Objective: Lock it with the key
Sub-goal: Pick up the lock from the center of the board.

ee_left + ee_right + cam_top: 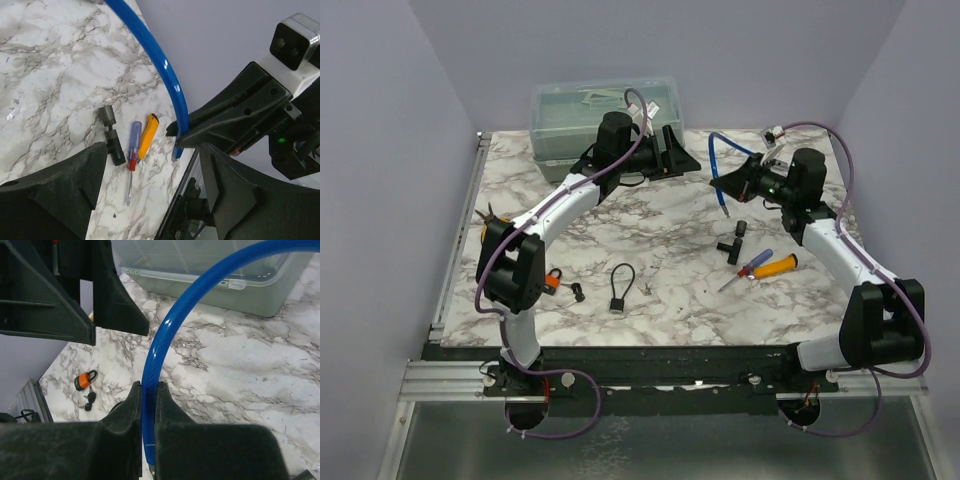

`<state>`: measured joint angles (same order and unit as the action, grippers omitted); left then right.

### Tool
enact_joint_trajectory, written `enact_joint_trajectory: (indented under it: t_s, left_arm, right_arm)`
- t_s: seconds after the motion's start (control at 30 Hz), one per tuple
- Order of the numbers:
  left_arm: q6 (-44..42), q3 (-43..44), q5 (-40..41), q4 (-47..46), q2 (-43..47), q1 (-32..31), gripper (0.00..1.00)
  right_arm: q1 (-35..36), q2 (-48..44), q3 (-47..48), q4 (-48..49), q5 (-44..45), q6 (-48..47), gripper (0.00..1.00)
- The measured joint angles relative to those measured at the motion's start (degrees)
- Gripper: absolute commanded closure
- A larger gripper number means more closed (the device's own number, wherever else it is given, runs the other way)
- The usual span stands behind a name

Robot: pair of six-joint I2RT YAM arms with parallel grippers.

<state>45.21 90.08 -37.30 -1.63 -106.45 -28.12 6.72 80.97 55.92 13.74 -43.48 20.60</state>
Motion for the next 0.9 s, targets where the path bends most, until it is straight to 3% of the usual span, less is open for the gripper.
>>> enact_joint_trajectory:
  t_s: [0.2, 0.43, 0.63, 0.77, 0.9]
  left_arm:
    - [-0.28, 3.37, 0.44, -0.70, -3.56, -2.08, 0.21]
    - [-0.61, 5.05, 0.44, -1.09, -6.40, -3.50, 0.34]
    - [0.04, 5.05, -0.02, -1.25, -7.65, -3.91, 0.59]
    - [0.24, 5.16, -0.79, -1.38, -7.80, -4.17, 0.82]
    - [0.68, 6.08, -1.66, -1.53, -7.89, -4.31, 1.00]
  right_arm:
    - [1.16, -0.24, -1.33, 0.74, -1.22, 0.17, 1.00]
    - [2.21, -0.31, -2.08, 1.40, -1.64, 0.33, 1.00]
    - [3.08, -0.42, -3.61, 1.90, -1.68, 0.11, 1.00]
    - [3.37, -0.42, -4.57, 1.88, -1.64, -0.35, 0.99]
    - [3.43, -0.42, -4.79, 1.84, -1.49, -1.25, 0.86]
